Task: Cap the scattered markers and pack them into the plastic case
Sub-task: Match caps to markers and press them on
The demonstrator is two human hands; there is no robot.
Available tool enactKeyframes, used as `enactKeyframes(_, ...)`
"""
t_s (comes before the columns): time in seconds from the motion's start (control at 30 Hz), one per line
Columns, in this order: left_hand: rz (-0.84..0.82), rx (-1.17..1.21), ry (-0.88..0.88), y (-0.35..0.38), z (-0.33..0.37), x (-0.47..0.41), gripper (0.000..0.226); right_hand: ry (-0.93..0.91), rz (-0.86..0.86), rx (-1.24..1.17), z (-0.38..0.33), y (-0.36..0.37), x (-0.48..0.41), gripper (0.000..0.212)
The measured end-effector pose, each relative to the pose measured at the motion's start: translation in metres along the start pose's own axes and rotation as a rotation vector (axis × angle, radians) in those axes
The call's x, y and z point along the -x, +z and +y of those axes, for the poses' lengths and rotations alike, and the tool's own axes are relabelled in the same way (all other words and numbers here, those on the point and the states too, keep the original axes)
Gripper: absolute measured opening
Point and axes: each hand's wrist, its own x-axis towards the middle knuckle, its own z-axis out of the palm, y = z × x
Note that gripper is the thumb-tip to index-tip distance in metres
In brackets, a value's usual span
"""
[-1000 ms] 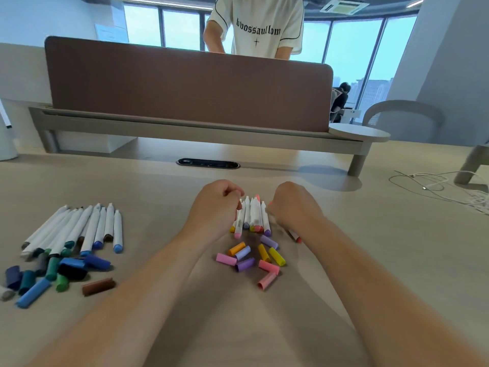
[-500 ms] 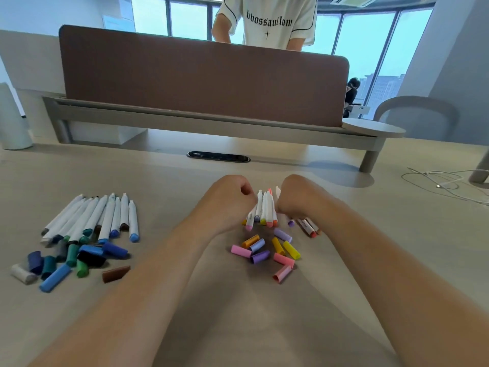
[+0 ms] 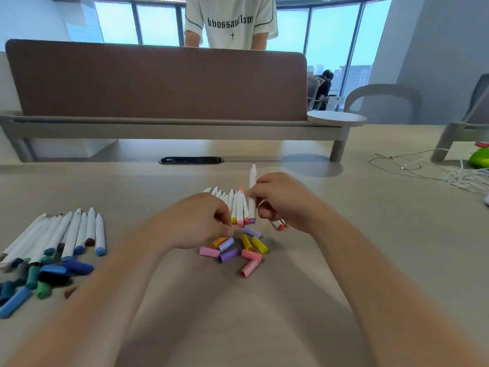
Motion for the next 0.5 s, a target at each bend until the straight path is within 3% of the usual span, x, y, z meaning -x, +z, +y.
enactKeyframes(0.27,-0.097,-0.03,0.031,0.0006,0.006,0.0026,0.009,-0.01,-0.01,0.011,0.0008,0.0013,-0.001,0.009)
enactKeyframes(0.5,-0.011,-0.078,0.005,-0.0001,0.0038,-0.0003,0.01,-0.015,0.007,0.068,0.0066,0.0028,-0.0055,0.013)
